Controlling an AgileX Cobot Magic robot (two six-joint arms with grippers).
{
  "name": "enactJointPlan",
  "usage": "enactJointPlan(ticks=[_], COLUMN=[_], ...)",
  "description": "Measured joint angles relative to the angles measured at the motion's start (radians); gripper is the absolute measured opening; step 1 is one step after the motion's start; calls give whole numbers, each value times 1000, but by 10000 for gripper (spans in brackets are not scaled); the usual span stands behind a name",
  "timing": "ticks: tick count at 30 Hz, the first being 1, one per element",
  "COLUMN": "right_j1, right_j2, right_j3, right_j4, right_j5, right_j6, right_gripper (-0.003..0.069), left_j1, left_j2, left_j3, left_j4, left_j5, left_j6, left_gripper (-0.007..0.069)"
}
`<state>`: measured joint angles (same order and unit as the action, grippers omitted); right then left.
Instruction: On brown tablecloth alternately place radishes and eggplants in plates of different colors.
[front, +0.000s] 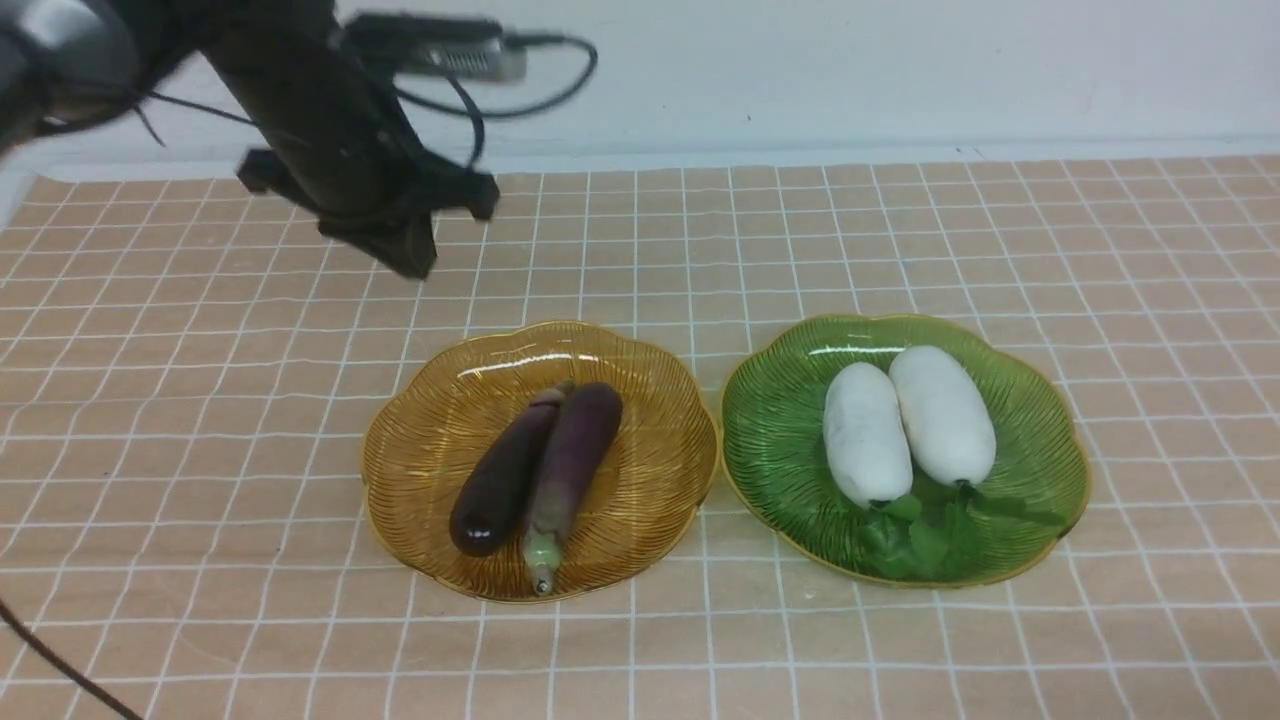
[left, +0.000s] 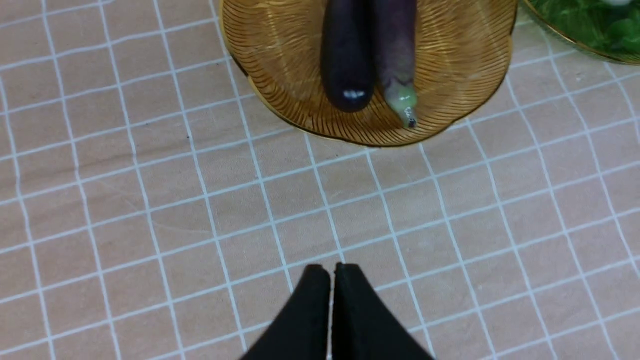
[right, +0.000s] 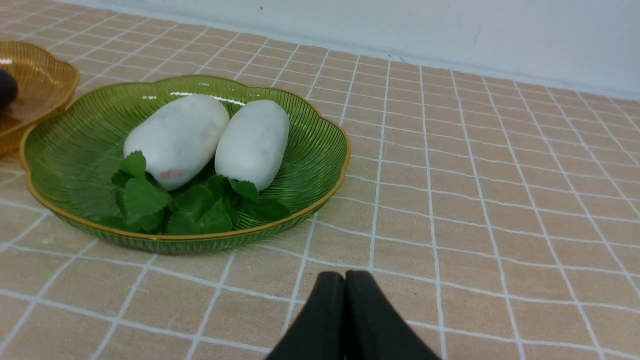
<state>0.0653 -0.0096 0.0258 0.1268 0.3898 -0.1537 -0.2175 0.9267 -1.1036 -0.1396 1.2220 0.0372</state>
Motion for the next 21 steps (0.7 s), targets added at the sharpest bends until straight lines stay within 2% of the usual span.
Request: enactJointPlan(ticks=[6,10,15,18,21], right_j1=[0,0,0,0,0], right_j2=[0,0,0,0,0], right_j3=[0,0,0,0,0], right_j4=[0,0,0,0,0], right_j5=[0,0,0,0,0], right_j6=[10,10,10,10,10], right_gripper=[-16,-16,-16,-16,-16], left_j1=[0,0,0,0,0], left_j2=[-221,-415,-644,-702,-723], left_j3=[125,305,614,707,764], left_j4=[-17,-45,-95,-107,-109], left_j5=[-62,-236,-691,-809,-832], left_j6=[21,50,52,52,52], left_gripper=[-3,-3,-3,-3,-3])
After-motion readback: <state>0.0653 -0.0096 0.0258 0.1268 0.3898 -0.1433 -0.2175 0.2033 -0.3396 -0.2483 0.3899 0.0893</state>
